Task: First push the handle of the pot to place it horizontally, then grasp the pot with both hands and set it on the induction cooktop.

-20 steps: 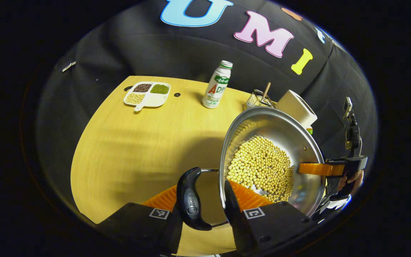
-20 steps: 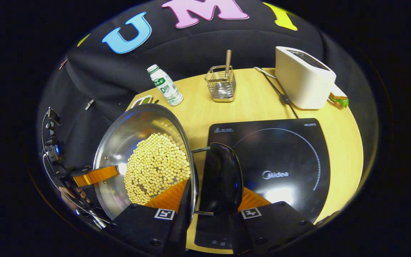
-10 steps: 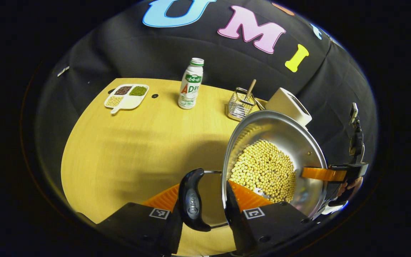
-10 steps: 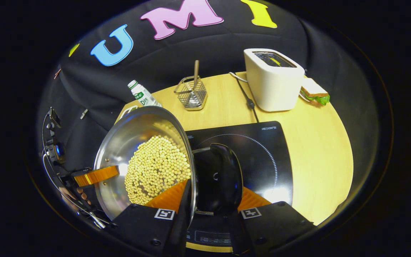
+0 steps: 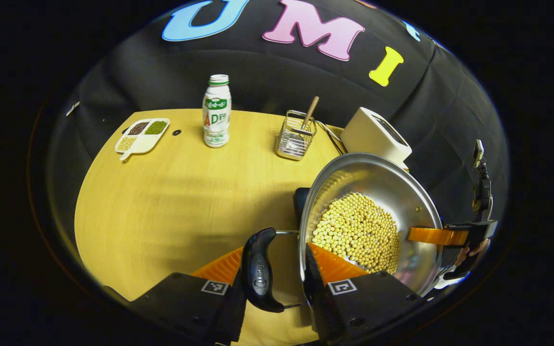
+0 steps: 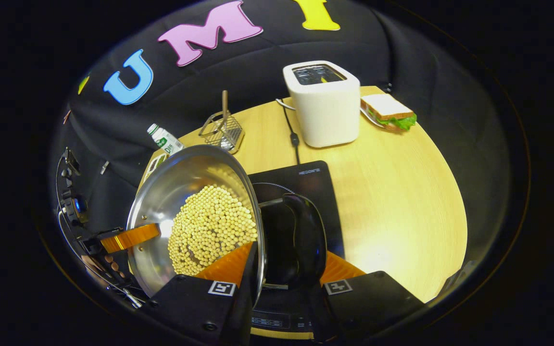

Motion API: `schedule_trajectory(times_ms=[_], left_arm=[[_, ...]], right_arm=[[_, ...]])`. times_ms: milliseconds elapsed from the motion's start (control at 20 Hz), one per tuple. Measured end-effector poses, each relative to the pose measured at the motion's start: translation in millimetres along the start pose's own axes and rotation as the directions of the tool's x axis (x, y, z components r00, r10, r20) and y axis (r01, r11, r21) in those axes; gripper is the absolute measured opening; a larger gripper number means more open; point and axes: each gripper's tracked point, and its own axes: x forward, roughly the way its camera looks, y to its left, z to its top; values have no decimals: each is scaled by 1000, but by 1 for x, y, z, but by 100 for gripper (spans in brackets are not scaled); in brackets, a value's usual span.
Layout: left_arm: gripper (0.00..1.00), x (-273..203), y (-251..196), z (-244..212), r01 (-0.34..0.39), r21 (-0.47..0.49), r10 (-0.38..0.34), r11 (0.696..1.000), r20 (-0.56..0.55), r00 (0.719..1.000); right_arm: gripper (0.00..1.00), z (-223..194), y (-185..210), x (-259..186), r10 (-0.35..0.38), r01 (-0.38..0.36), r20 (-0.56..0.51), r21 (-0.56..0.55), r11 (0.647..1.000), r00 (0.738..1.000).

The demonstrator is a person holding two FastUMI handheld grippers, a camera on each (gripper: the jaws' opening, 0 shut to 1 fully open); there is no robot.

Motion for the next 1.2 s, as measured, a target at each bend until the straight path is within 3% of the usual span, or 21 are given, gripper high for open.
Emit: schedule_trajectory(times_ms=[500, 1100, 1200], left_arm=[[60, 37, -43, -5, 11, 29, -11, 1000, 7, 1000], [60, 50, -38, -17, 1, 3, -1, 1000, 14, 1000], [61, 50, -38, -17, 0, -1, 0, 1000, 13, 1000]], right_arm=[[52, 7, -56, 8, -35, 36, -29, 39, 999, 999], [52, 4, -65, 20, -43, 43, -10, 29, 999, 999], [57, 4, -65, 21, -42, 42, -6, 26, 999, 999]])
